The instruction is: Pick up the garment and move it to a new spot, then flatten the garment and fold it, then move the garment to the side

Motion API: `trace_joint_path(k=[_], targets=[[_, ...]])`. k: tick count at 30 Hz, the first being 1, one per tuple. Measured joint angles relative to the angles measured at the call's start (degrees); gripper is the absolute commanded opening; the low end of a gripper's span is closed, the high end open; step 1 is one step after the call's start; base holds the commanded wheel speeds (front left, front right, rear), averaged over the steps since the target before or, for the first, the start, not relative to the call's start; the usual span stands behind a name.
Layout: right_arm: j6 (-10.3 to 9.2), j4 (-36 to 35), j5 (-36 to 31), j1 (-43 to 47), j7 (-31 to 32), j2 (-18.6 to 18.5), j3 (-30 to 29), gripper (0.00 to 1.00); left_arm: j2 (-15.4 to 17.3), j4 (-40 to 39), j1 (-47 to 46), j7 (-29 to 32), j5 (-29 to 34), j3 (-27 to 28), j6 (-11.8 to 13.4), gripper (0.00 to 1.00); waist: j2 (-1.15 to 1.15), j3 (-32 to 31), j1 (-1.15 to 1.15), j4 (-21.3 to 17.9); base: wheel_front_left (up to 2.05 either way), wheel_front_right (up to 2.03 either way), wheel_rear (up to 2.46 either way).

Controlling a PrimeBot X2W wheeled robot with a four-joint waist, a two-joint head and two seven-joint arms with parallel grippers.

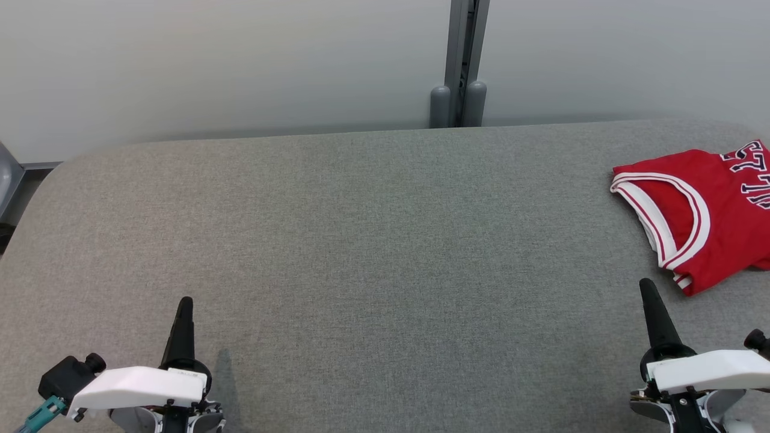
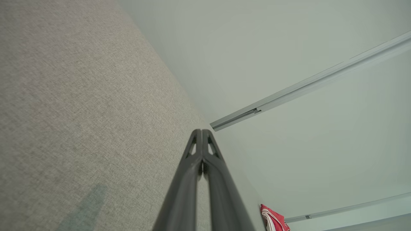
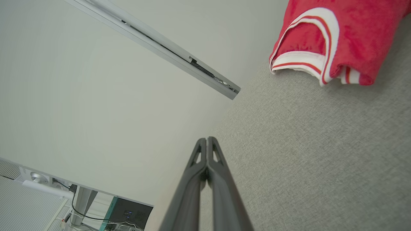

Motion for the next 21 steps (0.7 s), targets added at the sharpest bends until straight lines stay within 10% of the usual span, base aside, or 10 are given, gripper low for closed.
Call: trace_joint_path(k=[21], targets=[[0.00,-0.1,11.7,-0.2,3.3,-0.1,-1.8,0.00,0.1,-0.4,-0.6,3.1,-10.8,2.1,-2.0,0.00,0.00,-0.7,0.00,0.0,0.00,0.00,0.00]])
